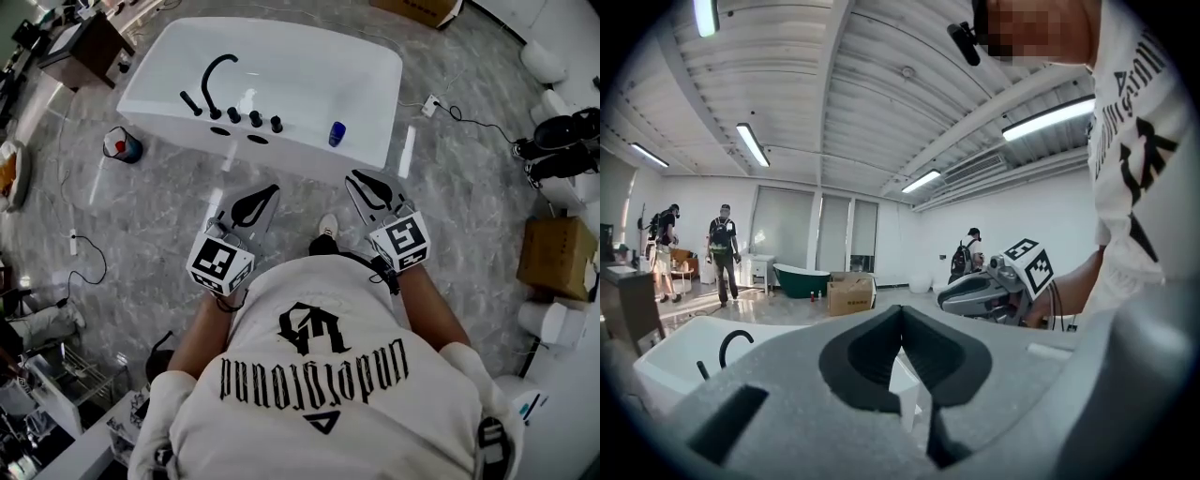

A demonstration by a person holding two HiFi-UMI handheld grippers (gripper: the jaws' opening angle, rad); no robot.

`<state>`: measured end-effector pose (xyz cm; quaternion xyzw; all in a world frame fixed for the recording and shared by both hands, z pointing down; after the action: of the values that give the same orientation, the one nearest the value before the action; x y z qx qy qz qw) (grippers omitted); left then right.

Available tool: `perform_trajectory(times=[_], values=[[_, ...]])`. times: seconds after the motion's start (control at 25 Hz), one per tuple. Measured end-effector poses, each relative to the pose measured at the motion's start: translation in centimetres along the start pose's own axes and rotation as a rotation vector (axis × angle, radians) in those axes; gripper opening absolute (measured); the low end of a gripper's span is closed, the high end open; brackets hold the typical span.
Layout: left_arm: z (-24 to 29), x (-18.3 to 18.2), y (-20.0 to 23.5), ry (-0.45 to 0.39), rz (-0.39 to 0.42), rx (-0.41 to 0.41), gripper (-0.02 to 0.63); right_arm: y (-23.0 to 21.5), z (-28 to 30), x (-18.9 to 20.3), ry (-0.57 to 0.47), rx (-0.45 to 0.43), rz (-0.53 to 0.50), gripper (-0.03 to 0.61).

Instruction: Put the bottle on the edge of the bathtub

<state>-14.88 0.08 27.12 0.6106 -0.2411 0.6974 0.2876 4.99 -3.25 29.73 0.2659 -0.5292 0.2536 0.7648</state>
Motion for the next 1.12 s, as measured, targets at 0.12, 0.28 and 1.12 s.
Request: perform_trajectory(times=[0.12, 0.28, 1.12], values=[[-0.4, -0.5, -0.1, -0.007, 0.013, 0.002, 0.015, 0.0, -0.4, -1.1, -0.034, 0.008, 0.0, 0.049], [-0.8, -0.9, -0.5, -0.012, 0.025, 0.014, 0.015, 0.2, -0.9, -2.5, -0.066, 0.011, -0.005, 0.032], [-4.4, 0.8, -2.1, -0.002, -0.022, 0.079, 0.015, 5.3, -6.0, -3.7, -0.033, 0.019, -0.035, 0.015]])
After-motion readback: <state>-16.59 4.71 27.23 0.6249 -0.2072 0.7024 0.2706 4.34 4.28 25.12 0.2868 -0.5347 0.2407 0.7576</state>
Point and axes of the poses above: the fingertips, and each gripper's own axes: z forward along the fingers, y to its left, x out of its underside, the point moved 5 cm from there along -z, backward along the fingers, and after that the axes turned 1 degree about z, right-handed, at the moved point
